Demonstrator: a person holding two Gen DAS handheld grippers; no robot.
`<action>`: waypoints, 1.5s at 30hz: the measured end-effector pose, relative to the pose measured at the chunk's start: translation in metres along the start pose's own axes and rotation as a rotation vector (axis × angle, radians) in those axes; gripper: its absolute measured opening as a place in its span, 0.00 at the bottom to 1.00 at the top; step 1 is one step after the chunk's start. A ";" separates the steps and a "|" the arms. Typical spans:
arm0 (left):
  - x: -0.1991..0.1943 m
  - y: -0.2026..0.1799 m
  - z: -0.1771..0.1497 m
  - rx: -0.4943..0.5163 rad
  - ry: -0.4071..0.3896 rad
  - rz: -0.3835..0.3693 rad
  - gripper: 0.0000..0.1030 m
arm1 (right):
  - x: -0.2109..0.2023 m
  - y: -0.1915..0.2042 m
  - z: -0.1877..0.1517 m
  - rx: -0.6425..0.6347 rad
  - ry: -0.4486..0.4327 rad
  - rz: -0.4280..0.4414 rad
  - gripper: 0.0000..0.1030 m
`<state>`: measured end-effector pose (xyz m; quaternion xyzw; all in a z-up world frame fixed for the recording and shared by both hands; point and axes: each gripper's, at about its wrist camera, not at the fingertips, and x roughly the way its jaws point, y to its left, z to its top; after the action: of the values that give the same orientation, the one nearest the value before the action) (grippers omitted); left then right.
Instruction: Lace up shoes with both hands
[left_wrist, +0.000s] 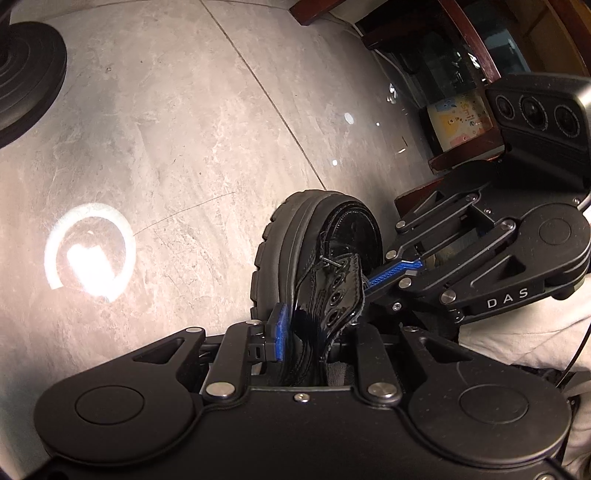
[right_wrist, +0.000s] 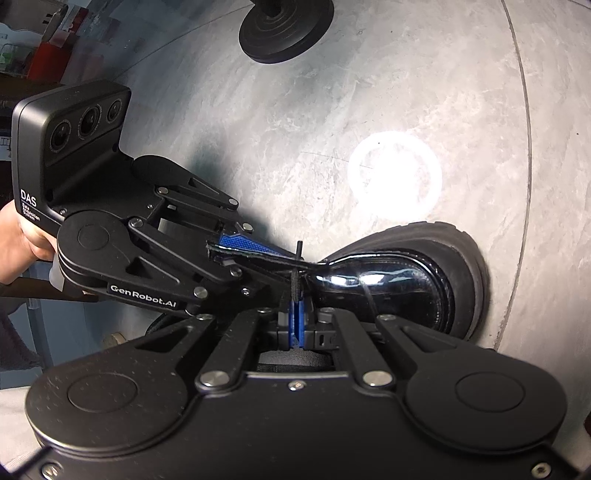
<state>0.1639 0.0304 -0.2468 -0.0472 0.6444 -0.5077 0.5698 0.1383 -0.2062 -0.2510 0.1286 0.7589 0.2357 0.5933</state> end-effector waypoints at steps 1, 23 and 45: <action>0.000 -0.004 0.000 0.023 0.007 0.015 0.19 | 0.000 0.000 0.000 0.000 0.001 0.000 0.03; -0.051 0.041 -0.007 -0.372 -0.286 -0.128 0.19 | -0.001 0.007 0.002 -0.070 -0.020 -0.018 0.03; -0.020 0.001 0.009 -0.547 -0.195 -0.012 0.19 | 0.001 0.010 0.004 -0.089 -0.028 -0.031 0.03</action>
<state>0.1781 0.0386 -0.2318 -0.2515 0.6994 -0.3116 0.5920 0.1410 -0.1960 -0.2478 0.0936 0.7412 0.2583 0.6126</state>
